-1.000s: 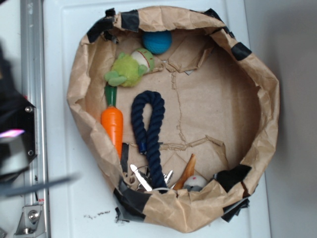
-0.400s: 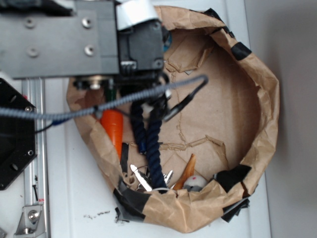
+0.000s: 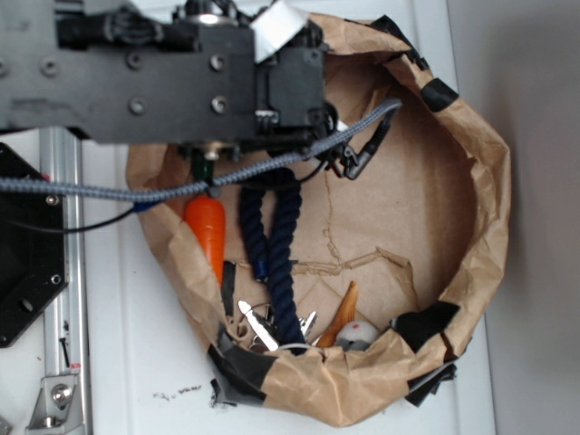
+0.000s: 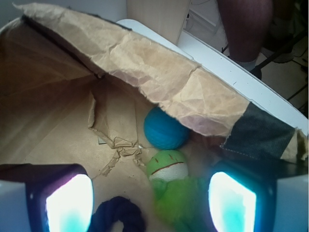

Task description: Grab the blue ball.

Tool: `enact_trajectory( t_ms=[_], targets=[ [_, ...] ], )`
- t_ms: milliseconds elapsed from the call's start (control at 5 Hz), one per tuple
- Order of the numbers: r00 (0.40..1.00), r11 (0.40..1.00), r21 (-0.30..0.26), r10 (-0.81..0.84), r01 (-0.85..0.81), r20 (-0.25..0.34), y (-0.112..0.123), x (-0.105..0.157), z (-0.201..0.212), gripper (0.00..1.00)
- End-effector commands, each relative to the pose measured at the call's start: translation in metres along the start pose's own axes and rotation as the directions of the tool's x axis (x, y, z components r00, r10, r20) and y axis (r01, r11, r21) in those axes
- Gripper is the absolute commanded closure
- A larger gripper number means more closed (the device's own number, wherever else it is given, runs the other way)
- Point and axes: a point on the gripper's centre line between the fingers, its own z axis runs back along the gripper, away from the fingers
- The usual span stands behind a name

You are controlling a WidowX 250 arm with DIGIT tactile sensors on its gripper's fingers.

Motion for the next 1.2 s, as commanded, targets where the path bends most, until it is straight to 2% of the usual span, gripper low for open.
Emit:
enact_trajectory(
  t_ms=[0, 400, 800, 1000],
  targets=[
    [0.999, 1.000, -0.018, 0.026, -0.026, 0.026, 0.007, 0.011, 0.010, 0.00],
    [0.995, 0.992, -0.073, 0.104, -0.104, 0.000, -0.034, 0.008, -0.004, 0.00],
    [0.988, 0.990, -0.020, 0.143, -0.142, 0.058, -0.030, -0.007, -0.039, 0.00],
    [0.988, 0.989, -0.001, 0.144, -0.145, 0.059, -0.014, -0.004, -0.050, 0.00]
  ],
)
